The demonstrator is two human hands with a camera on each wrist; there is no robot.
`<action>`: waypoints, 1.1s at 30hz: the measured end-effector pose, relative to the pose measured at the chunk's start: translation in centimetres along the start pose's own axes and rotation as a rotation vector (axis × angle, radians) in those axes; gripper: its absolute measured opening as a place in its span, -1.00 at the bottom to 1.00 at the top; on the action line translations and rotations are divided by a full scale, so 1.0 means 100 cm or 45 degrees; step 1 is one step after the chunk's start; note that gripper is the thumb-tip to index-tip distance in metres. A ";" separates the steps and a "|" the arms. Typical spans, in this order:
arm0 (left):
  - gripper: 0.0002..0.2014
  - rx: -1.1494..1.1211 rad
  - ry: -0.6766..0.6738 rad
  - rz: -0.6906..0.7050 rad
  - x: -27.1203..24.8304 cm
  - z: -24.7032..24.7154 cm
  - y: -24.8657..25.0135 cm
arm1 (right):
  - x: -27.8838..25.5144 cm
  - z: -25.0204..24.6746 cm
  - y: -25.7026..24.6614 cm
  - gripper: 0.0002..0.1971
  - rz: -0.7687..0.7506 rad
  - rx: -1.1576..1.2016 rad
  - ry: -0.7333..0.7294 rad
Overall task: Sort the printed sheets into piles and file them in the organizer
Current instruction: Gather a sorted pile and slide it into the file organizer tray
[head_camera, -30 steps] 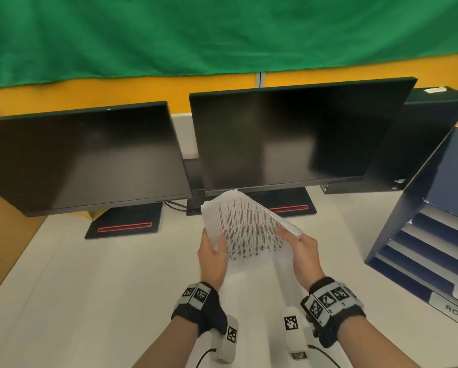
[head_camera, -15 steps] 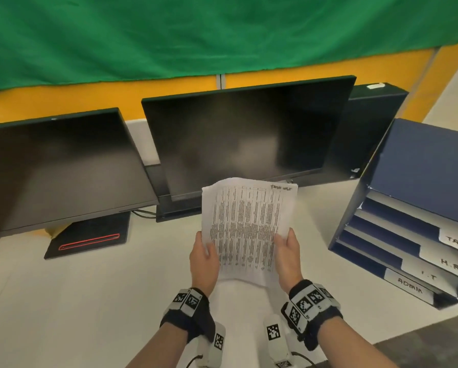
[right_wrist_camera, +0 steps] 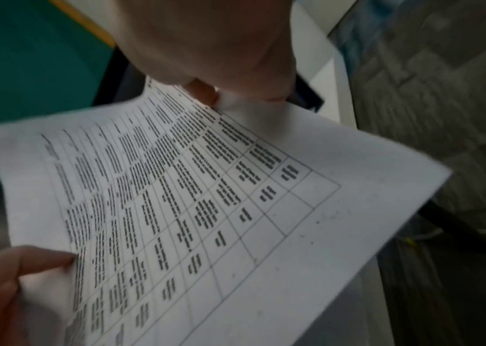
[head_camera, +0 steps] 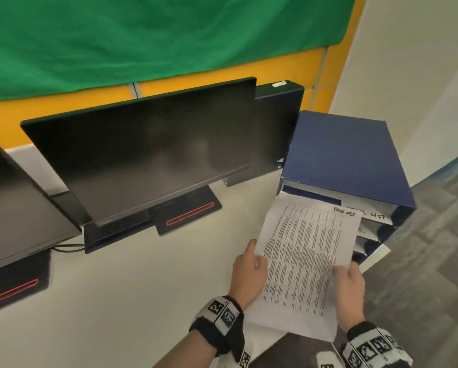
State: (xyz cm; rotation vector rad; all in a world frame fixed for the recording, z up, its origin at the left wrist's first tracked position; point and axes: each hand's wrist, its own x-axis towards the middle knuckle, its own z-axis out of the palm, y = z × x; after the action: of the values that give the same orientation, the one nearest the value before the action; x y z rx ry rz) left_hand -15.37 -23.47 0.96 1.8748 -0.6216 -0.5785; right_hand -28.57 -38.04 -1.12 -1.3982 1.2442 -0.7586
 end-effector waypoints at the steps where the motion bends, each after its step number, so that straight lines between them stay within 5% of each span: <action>1: -0.71 -0.019 -0.039 -0.004 0.005 0.006 0.011 | 0.007 -0.010 -0.003 -0.85 -0.012 -0.010 0.035; 9: -0.64 -0.083 -0.355 -0.201 0.037 0.029 0.062 | 0.036 -0.061 -0.040 -0.87 -0.031 -0.072 0.042; 13: -0.63 -0.093 -0.331 -0.230 0.068 0.029 0.080 | 0.037 -0.086 -0.062 -0.80 0.157 0.318 -0.280; 18: -0.60 -0.094 -0.259 -0.257 0.110 0.034 0.085 | 0.004 -0.101 -0.048 -0.20 0.331 0.628 -0.745; 20: -0.59 -0.111 -0.269 -0.264 0.120 0.037 0.085 | -0.010 -0.087 -0.048 -0.14 0.357 0.557 -0.875; 24: -0.64 -0.154 -0.278 -0.280 0.124 0.035 0.090 | -0.001 -0.051 -0.067 -0.70 0.434 0.739 -0.672; 26: -0.69 -0.214 -0.262 -0.282 0.119 0.028 0.097 | 0.014 -0.038 -0.078 -0.77 0.464 0.795 -0.529; 30: -0.63 -0.249 -0.219 -0.312 0.091 0.003 0.104 | 0.049 -0.017 -0.109 -0.57 0.548 0.833 -0.424; 33: -0.67 -0.196 -0.189 -0.236 0.064 -0.019 0.086 | 0.071 -0.007 -0.126 -0.06 0.477 0.970 -0.536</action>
State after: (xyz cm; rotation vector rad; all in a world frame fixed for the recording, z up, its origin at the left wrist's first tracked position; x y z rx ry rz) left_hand -10.70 -29.23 8.92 1.7654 -0.4860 -0.8684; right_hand -24.04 -46.36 9.77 -0.6248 0.7267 -0.5464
